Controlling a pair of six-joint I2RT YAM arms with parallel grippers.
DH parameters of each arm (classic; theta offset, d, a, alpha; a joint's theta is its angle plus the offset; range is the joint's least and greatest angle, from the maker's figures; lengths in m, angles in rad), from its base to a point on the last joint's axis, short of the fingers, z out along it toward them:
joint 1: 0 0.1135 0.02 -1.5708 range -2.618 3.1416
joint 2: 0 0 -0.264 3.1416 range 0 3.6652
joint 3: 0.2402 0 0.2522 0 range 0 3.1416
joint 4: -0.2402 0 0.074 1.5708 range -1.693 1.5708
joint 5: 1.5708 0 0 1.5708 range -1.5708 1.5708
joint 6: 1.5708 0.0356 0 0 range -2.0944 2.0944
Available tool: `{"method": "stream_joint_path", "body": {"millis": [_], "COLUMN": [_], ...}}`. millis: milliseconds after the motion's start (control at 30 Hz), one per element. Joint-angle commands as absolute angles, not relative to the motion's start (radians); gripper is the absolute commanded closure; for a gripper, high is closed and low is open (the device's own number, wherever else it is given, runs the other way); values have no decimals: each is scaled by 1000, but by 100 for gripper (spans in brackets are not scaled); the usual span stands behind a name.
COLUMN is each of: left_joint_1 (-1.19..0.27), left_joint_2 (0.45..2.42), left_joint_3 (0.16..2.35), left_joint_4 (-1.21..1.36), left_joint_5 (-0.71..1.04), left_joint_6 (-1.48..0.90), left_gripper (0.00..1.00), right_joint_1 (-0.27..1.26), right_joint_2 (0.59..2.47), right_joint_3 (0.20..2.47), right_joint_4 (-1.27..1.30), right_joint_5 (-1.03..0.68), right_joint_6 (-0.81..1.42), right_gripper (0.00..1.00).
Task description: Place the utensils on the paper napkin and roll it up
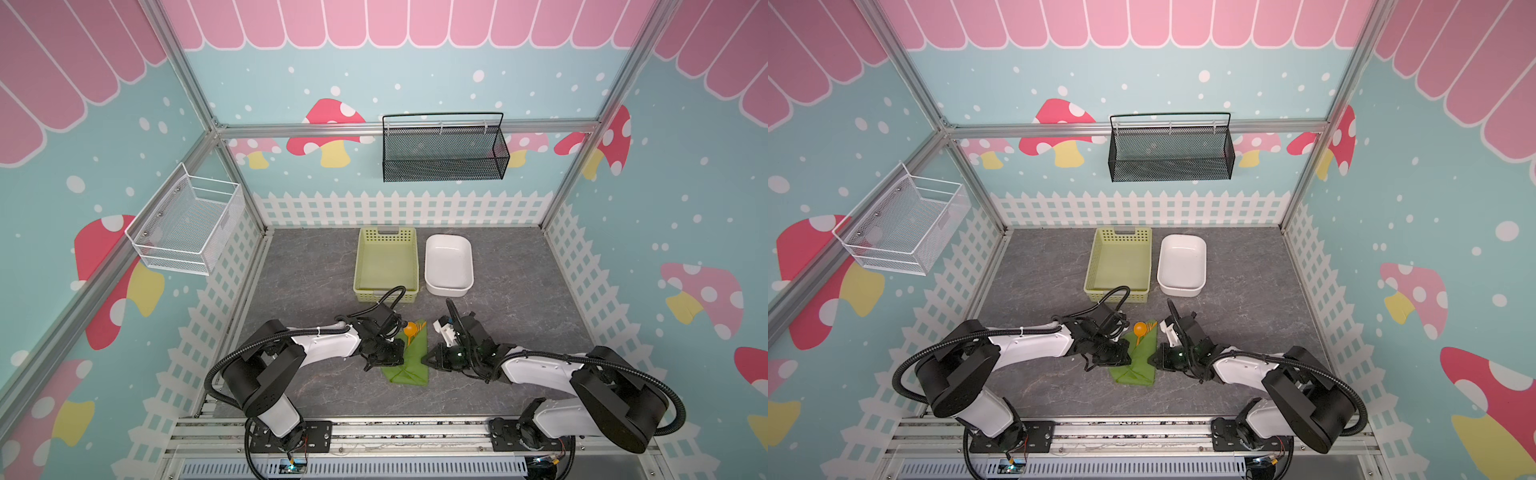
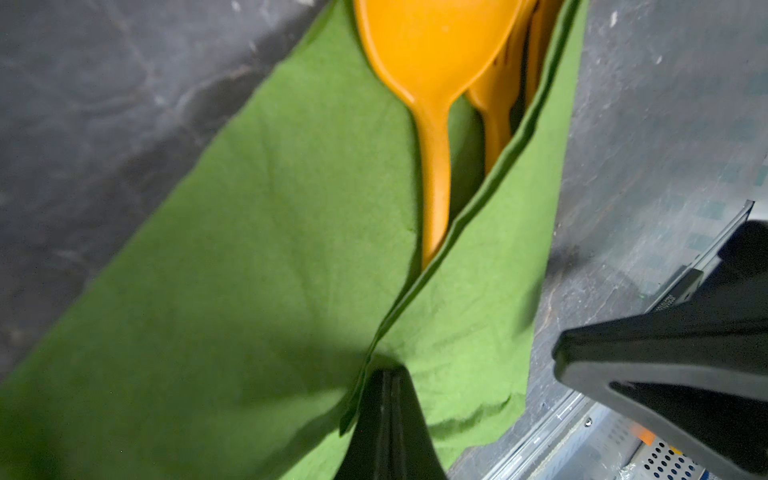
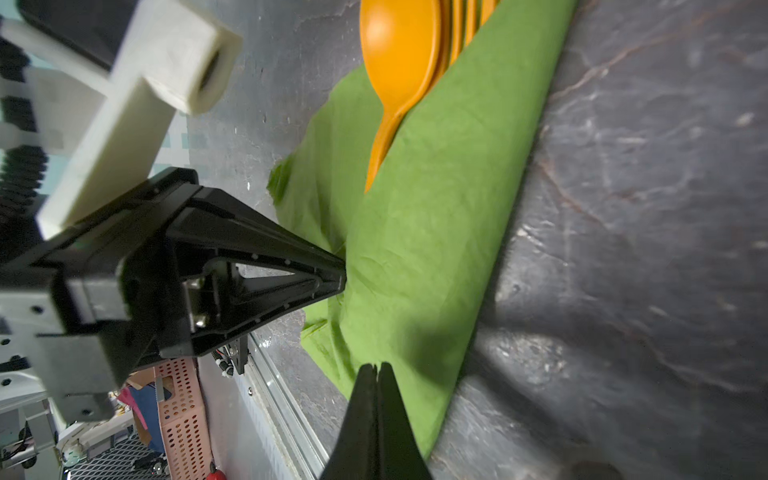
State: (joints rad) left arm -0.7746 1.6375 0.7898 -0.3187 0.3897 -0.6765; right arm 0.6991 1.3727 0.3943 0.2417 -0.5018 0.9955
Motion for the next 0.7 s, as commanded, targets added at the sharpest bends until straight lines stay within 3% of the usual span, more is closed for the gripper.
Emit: {"method": "stream_joint_path", "body": {"millis": [0, 233, 667], "left_joint_1": [-772, -770, -770], "left_joint_2": [1669, 1671, 1669], "left_joint_3": [765, 764, 761], "left_joint_4": [-338, -338, -338], "left_joint_5": [354, 356, 357], "left_joint_6": [-669, -667, -669], "left_gripper": [93, 93, 94], "right_joint_1": [693, 691, 680], "right_joint_2": [1400, 1445, 1353], "right_joint_3": [380, 355, 454], "right_joint_4": [235, 199, 117], "right_joint_5": [-507, -471, -443], "right_joint_6": [974, 971, 929], "right_gripper": [100, 100, 100]}}
